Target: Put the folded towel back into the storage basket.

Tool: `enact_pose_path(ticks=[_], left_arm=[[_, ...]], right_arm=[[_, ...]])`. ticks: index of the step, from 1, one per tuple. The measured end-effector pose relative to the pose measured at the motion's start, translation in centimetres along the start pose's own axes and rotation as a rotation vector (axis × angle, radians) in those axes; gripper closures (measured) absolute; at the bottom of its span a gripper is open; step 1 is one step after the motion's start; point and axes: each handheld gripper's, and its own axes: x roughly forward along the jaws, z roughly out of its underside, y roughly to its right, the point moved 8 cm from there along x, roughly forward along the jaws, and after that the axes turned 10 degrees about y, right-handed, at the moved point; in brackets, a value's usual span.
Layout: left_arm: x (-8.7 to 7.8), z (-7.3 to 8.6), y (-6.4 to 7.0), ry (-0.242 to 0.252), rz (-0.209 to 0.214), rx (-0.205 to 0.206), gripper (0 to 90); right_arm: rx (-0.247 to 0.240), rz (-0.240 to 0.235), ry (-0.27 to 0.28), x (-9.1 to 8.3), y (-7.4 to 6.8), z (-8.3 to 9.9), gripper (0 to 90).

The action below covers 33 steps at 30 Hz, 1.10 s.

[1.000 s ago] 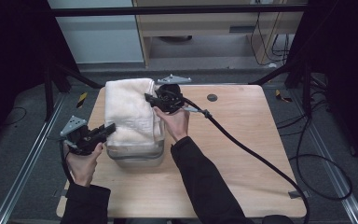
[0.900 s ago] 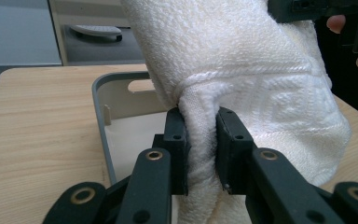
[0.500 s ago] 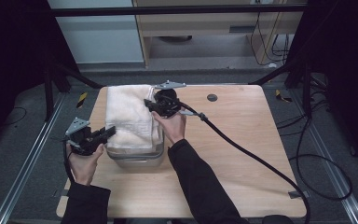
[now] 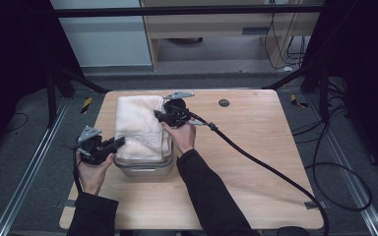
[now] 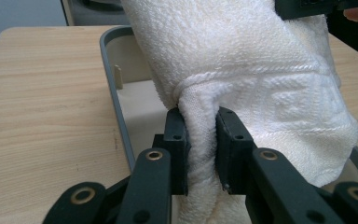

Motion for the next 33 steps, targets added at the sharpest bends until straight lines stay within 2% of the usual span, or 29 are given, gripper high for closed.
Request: enact_pose_path(ticks=[13,25,29,33], left_arm=[[0.8,1.1,-0.4,-0.045,-0.011,0.002,75.3],[1.8,2.0,-0.4,-0.091,-0.027,0.024,75.1],[2.2,2.5,-0.4,-0.113,-0.039,0.029,74.8],[2.4,2.8,-0.5,-0.127,-0.053,0.036,73.6]], right_arm=[[-0.015,0.018,-0.028,0.8,0.3,1.5,66.5],[0.007,0.033,-0.055,1.4,1.2,3.2,65.7],[0.002,0.044,-0.068,1.5,1.3,3.6,65.1],[-0.025,0.054,-0.071,1.7,1.3,4.0,63.7]])
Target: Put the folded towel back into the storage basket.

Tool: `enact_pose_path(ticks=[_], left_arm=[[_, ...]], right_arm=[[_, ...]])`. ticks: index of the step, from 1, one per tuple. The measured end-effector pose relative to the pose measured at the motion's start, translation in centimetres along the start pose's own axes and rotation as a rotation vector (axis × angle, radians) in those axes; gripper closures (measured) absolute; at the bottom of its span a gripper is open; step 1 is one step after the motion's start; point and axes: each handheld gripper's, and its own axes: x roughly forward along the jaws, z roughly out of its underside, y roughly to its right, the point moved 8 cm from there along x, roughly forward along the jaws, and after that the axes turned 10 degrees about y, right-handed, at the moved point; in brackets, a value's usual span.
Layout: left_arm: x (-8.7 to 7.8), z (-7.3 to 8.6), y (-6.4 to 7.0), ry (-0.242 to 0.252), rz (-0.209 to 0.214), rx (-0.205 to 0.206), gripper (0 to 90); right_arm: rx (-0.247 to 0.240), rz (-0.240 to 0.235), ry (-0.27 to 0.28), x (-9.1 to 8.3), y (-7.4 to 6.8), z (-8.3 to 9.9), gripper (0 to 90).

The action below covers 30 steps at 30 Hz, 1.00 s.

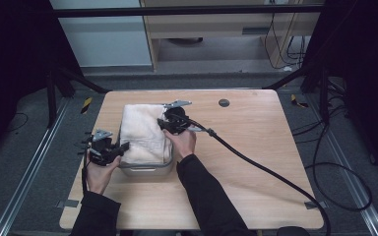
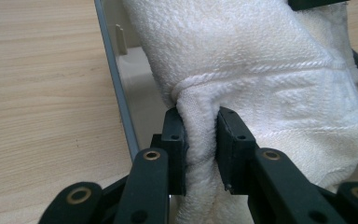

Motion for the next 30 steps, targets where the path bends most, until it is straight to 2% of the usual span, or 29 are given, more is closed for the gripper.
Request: enact_pose_path(ticks=[4,7,10,14,19,22,25,26,27,30], left_arm=[[0.2,0.3,-0.2,-0.022,-0.011,0.004,70.3],[0.3,0.3,-0.3,-0.021,-0.022,0.000,64.4],[0.2,0.1,-0.3,-0.002,-0.024,0.000,59.9],[-0.6,-0.9,0.0,0.045,-0.010,-0.002,58.7],[-1.4,-1.7,0.7,0.086,0.004,0.004,57.0],[-1.7,-2.1,1.3,0.103,0.021,0.019,55.2],[-2.1,-2.3,1.8,0.117,0.031,0.028,53.5],[-2.3,-2.3,2.0,0.123,0.037,0.033,51.3],[-2.4,-2.3,2.1,0.126,0.040,0.036,51.3],[-2.8,-2.1,2.6,0.132,0.045,0.062,47.2]], right_arm=[[-0.028,0.007,-0.007,0.1,0.0,0.3,61.8],[-0.049,0.004,-0.020,0.1,0.0,0.5,59.6],[-0.078,0.014,-0.024,0.1,0.1,0.7,57.1],[-0.114,0.010,0.025,-0.5,0.0,-0.3,53.8],[-0.107,-0.002,0.045,-1.5,0.0,-1.1,48.8],[-0.085,-0.018,0.057,-2.6,0.1,-1.3,43.4],[-0.081,-0.019,0.069,-3.6,0.6,-1.4,38.4],[-0.077,-0.020,0.069,-4.4,1.0,-1.4,32.6],[-0.077,-0.020,0.069,-4.4,1.0,-1.4,32.6],[-0.072,-0.023,0.073,-6.0,1.8,-1.2,26.3]])
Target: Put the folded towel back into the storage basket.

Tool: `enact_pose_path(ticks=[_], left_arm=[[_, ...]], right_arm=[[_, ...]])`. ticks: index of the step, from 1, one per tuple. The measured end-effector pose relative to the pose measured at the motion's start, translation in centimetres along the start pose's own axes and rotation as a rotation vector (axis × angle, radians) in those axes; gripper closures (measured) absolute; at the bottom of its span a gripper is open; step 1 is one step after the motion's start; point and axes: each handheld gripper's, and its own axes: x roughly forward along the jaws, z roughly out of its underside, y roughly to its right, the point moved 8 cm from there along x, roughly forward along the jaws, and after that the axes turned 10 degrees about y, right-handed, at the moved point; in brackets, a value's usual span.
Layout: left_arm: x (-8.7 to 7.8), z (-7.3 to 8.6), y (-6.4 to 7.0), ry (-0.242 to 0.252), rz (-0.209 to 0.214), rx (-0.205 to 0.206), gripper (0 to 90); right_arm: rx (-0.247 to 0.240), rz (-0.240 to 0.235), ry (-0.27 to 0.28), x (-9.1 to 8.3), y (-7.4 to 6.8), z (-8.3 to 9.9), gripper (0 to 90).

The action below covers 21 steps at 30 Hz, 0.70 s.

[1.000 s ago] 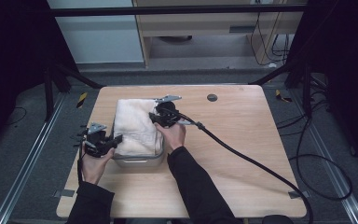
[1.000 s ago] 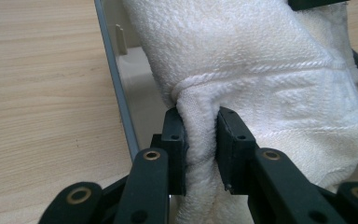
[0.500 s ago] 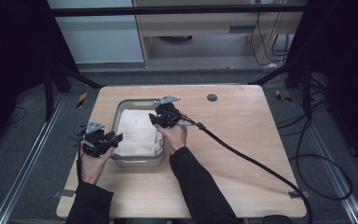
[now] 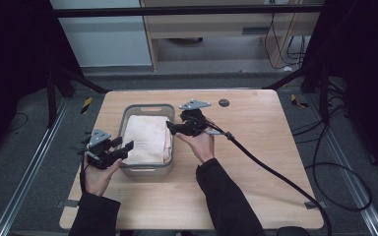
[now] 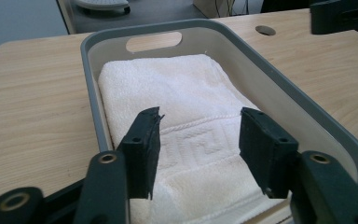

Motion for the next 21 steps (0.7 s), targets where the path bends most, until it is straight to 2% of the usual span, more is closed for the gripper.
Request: enact_pose_path(ticks=[3,4,6,10,12,19,20,21], left_arm=[[-0.6,0.4,0.3,0.004,0.004,0.024,43.6],[-0.7,0.6,0.4,0.005,0.007,0.025,41.8],[-1.0,1.0,0.5,0.001,0.010,0.026,41.1],[-1.6,1.4,0.8,0.008,0.019,0.023,38.2],[-1.8,1.5,1.1,0.019,0.033,0.021,36.7],[-3.0,2.7,2.3,0.026,0.061,0.046,32.8],[-3.2,2.9,2.4,0.034,0.062,0.055,32.8],[-3.4,3.1,2.6,0.039,0.063,0.063,32.8]], right_arm=[[-0.013,-0.007,-0.010,-1.9,0.8,0.7,22.1],[-0.019,-0.005,-0.017,-3.2,1.5,1.4,20.4],[-0.022,-0.001,-0.021,-3.7,1.7,1.7,19.6],[-0.014,0.020,-0.017,-7.0,3.6,3.3,15.8],[-0.012,0.026,-0.014,-8.1,4.1,3.9,14.9],[0.008,0.074,-0.034,-12.8,6.8,7.6,12.7],[0.018,0.085,-0.032,-14.1,7.4,8.8,12.8],[0.018,0.085,-0.032,-14.1,7.4,8.8,12.8]])
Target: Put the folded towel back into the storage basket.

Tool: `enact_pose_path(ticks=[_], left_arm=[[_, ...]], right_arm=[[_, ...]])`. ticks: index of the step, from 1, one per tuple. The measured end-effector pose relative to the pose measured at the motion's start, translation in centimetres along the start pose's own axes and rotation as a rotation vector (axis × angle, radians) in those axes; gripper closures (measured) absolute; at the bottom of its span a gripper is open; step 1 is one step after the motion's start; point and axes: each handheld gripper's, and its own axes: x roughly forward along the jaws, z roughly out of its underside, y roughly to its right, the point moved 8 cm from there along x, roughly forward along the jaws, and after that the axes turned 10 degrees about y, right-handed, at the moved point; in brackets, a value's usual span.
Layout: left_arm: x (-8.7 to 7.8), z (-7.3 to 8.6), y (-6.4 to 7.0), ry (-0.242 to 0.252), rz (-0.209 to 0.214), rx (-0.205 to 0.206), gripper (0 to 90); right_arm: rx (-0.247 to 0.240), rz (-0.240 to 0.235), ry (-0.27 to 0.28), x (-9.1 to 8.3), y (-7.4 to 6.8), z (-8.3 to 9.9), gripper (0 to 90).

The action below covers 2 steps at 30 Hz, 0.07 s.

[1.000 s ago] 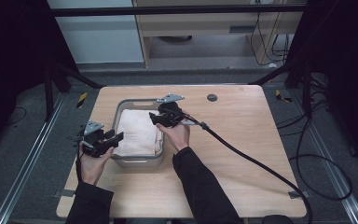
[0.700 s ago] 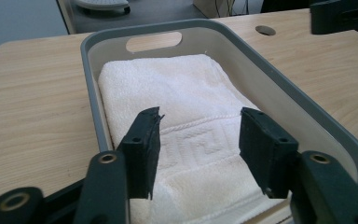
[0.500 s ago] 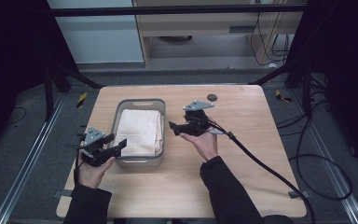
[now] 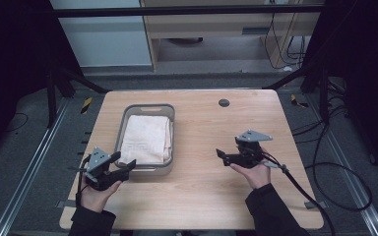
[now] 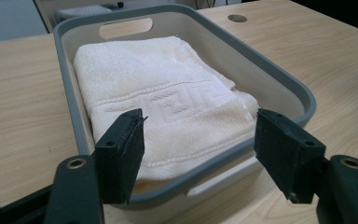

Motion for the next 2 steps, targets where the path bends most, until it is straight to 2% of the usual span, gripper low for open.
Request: enact_pose_path(ticks=[2], left_arm=[[-0.54,0.28,0.37,0.006,0.013,0.012,32.7]], right_arm=[[-0.004,0.013,0.007,-1.02,0.72,1.18,12.7]])
